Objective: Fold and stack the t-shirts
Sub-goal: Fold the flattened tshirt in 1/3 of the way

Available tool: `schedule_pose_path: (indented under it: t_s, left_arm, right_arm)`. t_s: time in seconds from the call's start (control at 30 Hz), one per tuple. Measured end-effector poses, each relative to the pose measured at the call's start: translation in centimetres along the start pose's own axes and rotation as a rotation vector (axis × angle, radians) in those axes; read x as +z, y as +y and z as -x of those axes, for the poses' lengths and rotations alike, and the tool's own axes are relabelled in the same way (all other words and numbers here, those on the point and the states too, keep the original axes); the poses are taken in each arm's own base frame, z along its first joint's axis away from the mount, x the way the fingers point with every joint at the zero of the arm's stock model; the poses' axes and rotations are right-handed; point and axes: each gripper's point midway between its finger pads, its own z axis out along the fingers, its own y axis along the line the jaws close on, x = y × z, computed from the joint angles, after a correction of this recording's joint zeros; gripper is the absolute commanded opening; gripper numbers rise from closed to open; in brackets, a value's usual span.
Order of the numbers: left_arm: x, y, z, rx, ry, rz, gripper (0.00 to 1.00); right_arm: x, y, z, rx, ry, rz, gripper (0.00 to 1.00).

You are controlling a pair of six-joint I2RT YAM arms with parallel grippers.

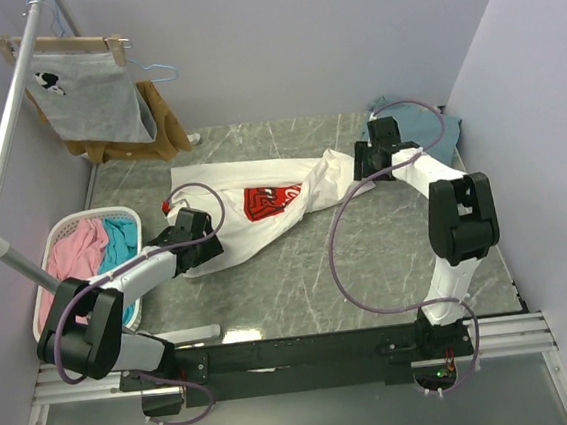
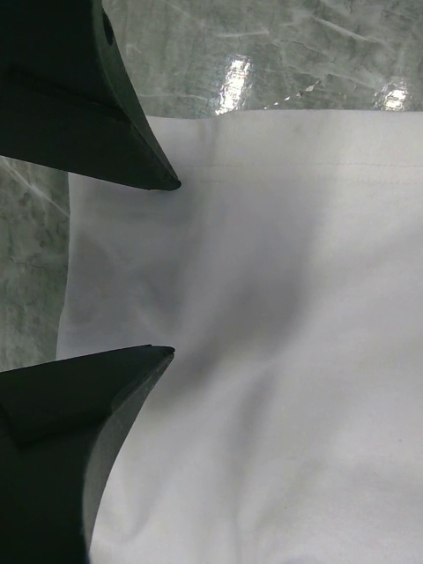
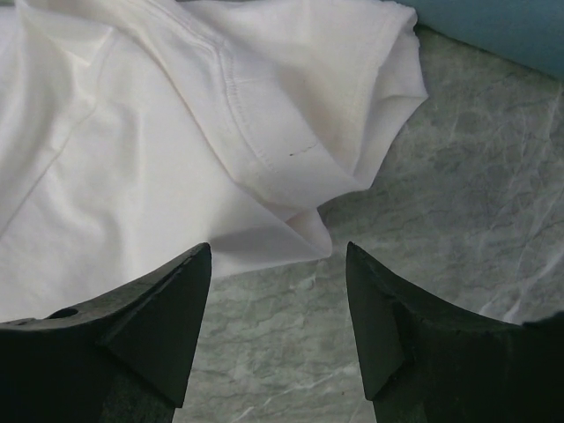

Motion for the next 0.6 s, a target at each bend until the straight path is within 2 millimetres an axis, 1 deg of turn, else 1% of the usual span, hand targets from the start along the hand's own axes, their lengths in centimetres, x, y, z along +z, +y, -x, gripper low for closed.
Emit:
schedule_pose_path:
  t_s: [0.13, 0.27, 0.33, 0.4, 0.43, 0.6]
  left_arm:
    - [0.0, 0.0, 0.0, 0.0, -0.001, 0.0, 0.76]
    - [0.0, 0.0, 0.0, -0.001, -0.001, -0.001, 0.76]
    - [0.0, 0.0, 0.0, -0.001, -0.001, -0.001, 0.76]
    - [0.0, 0.0, 0.0, -0.001, -0.001, -0.001, 0.76]
    - [0.0, 0.0, 0.0, -0.001, -0.001, -0.001, 0.76]
    - [0.0, 0.0, 0.0, -0.001, -0.002, -0.001, 0.76]
  right_arm:
    - [1.1, -0.5, -0.6, -0.015, 0.029, -0.01, 0.66]
    - [2.1, -0.6, -1.0, -0.016, 0.051, -0.005, 0.6]
    - [2.3, -0.5, -1.1, -0.014, 0.059, 0.008, 0.59]
    - [2.4, -0.4, -1.2, -0.012, 0.061, 0.017, 0.54]
    - [2.4, -0.4, -1.2, -0.011, 0.062, 0.021, 0.53]
    - [2.5, 0.2, -1.2, -0.007, 0.071, 0.057, 0.54]
